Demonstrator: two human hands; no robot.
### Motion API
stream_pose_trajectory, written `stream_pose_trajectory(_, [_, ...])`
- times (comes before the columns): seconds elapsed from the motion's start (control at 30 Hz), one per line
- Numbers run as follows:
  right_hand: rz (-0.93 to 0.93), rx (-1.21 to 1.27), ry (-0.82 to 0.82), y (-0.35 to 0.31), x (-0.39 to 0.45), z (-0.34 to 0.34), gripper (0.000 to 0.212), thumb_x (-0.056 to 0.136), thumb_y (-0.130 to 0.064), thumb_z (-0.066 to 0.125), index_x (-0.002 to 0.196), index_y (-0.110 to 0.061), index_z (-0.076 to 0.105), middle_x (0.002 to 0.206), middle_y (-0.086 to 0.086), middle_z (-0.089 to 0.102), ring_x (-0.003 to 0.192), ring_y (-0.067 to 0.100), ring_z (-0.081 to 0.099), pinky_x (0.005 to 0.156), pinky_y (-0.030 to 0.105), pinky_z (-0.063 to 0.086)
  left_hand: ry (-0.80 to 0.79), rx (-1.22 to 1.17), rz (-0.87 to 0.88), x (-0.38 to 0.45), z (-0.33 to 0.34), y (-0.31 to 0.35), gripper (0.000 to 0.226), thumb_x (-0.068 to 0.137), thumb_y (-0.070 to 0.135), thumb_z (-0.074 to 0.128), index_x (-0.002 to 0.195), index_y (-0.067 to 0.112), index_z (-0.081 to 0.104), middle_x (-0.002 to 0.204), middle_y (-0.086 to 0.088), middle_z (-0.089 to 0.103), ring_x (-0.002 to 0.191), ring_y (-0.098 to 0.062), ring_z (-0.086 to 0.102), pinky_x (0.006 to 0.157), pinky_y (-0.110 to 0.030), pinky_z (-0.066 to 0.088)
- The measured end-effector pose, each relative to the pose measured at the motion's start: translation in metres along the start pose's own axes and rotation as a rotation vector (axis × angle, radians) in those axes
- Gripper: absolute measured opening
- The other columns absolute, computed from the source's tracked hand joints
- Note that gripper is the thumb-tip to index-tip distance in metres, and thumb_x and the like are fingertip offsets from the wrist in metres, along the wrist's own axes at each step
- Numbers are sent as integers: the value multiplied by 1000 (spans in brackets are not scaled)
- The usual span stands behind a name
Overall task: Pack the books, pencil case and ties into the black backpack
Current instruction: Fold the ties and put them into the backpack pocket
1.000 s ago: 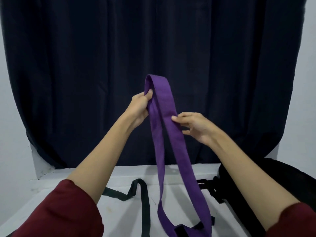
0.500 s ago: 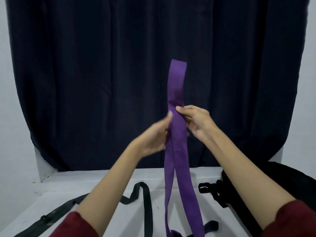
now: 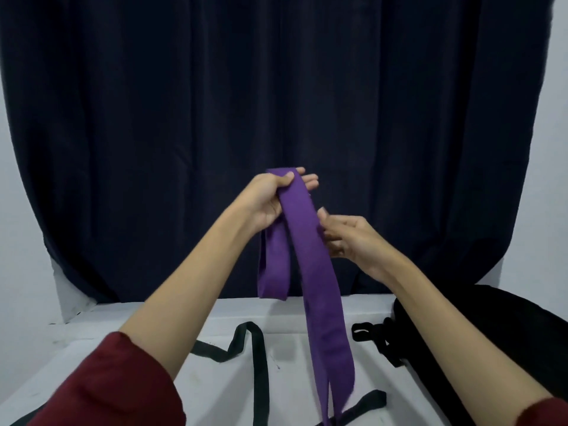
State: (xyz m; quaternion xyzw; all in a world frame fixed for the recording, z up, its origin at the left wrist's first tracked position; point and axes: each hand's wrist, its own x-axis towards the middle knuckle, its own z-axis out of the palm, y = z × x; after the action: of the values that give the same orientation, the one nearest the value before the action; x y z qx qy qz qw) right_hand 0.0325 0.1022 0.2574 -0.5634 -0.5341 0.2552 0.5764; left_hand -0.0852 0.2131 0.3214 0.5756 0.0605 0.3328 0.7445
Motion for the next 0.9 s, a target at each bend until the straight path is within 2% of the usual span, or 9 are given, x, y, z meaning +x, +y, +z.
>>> stream_pose_trajectory(0.1, [-101,-93,88,-6,2,-1,19,84,-24,68,75,-8,68,67,-2,65,61,9,60,61,24,51,-13,-11,3,1,-7,12,29,101,12,38,128,11,48,125,-14,61,95,-28,69,73,-38,58])
stream_pose_trajectory(0.2, [-120,-70,166,-14,8,0,22,86,-24,67,68,-10,67,58,-6,60,54,7,54,51,19,47,-61,29,-18,1,-12,22,31,102,17,39,132,24,42,122,-14,64,101,-37,66,81,-50,54])
stream_pose_trajectory(0.33, [-92,-92,163,-11,9,1,25,88,-28,65,66,-15,65,71,-2,61,65,10,54,57,21,45,-32,28,-3,1,-5,27,15,102,11,35,114,11,44,126,-17,60,106,-37,63,85,-50,51])
stream_pose_trajectory(0.47, [-34,-153,105,14,2,2,23,88,-22,65,69,-10,64,66,-2,60,60,9,56,52,20,47,17,-75,23,6,-6,31,44,100,1,29,141,15,24,115,-21,64,94,-36,67,78,-49,52])
stream_pose_trajectory(0.53, [58,-241,52,31,-3,2,23,88,-20,65,68,-11,64,59,-6,59,55,7,55,51,20,49,49,-61,27,7,-8,31,48,99,-2,28,144,17,24,115,-23,63,86,-36,69,74,-49,52])
stream_pose_trajectory(0.63, [239,-445,-119,49,-11,-3,21,87,-25,68,68,-14,66,66,-5,62,65,8,57,61,21,47,101,-8,4,9,-10,27,50,99,-3,28,145,17,25,119,-23,61,86,-35,69,71,-47,52])
stream_pose_trajectory(0.7, [266,-484,-151,50,-12,-5,14,83,-27,72,76,-15,68,78,-5,65,76,8,58,67,20,45,131,10,-9,10,-9,23,50,100,-3,27,146,16,23,124,-23,60,95,-34,67,70,-45,52])
stream_pose_trajectory(0.8, [177,-267,-26,42,-7,3,31,79,-38,72,103,-19,64,98,-5,68,92,7,61,76,22,44,150,-23,-9,12,-2,20,51,100,-5,26,146,15,20,127,-25,57,107,-37,63,73,-45,51])
stream_pose_trajectory(0.9, [124,-107,-37,32,1,16,30,89,-36,61,108,-13,66,101,3,72,94,16,67,84,31,51,120,-75,27,14,9,24,51,99,-5,31,145,12,21,131,-24,53,115,-37,59,85,-44,49])
